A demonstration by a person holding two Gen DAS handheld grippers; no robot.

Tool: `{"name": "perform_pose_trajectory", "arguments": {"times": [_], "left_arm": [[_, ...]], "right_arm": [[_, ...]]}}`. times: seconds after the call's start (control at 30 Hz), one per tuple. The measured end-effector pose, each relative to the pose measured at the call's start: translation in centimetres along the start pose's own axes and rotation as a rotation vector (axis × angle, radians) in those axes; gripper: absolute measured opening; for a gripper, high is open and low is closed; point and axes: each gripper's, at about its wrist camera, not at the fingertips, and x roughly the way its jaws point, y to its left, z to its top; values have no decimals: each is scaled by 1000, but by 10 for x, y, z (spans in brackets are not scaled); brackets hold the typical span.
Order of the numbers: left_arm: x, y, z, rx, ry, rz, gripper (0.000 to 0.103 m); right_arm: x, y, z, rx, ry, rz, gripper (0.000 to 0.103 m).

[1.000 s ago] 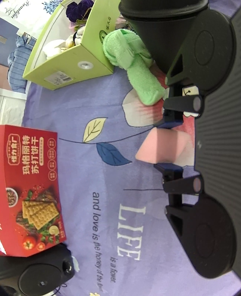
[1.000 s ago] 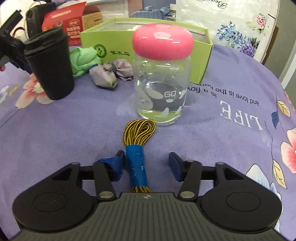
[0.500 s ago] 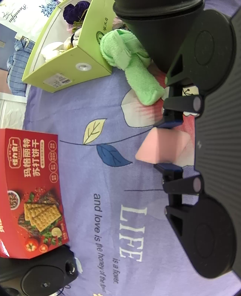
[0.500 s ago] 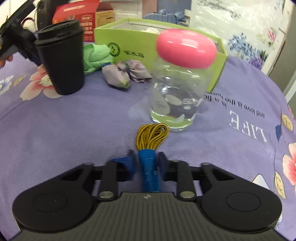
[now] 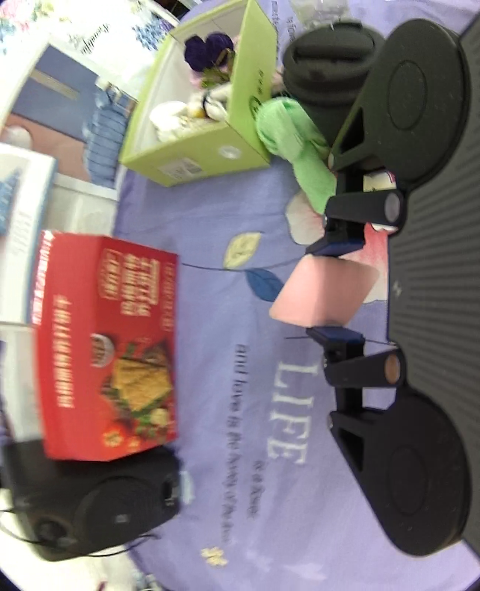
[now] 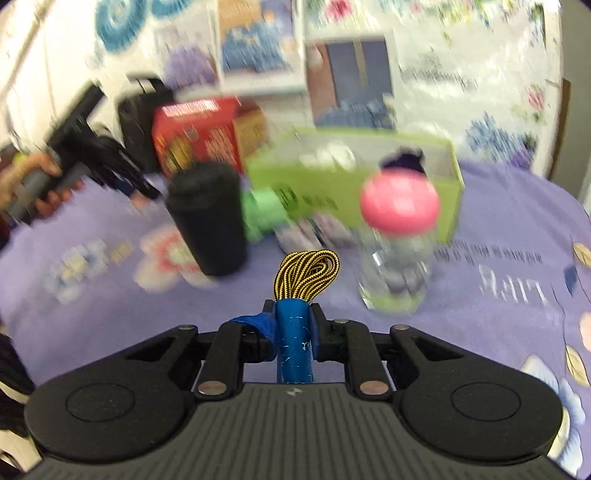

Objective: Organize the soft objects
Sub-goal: 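Carry the cord and sponge into the green box and open both tools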

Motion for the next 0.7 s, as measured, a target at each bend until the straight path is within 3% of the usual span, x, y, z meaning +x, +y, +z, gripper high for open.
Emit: {"name": "perform_pose_trajectory", "arguments": {"times": [0.2,0.33,0.5,0.7], "left_arm": [[-22,-43,46,83,-69,-9,37],[-24,-89,85,140,-106,-42,37],[3,-158,122,201,-92,-88,37],[61,-215,138,256,-23,-104,37]], "right_arm": [[-11,-29,94,-103,-175,-48,0],[17,-65,154,-112,-193,-90,0],[82,-106,188,-80,-100,-99,0],[156,-133,176,-19,40,-23,0]]}}
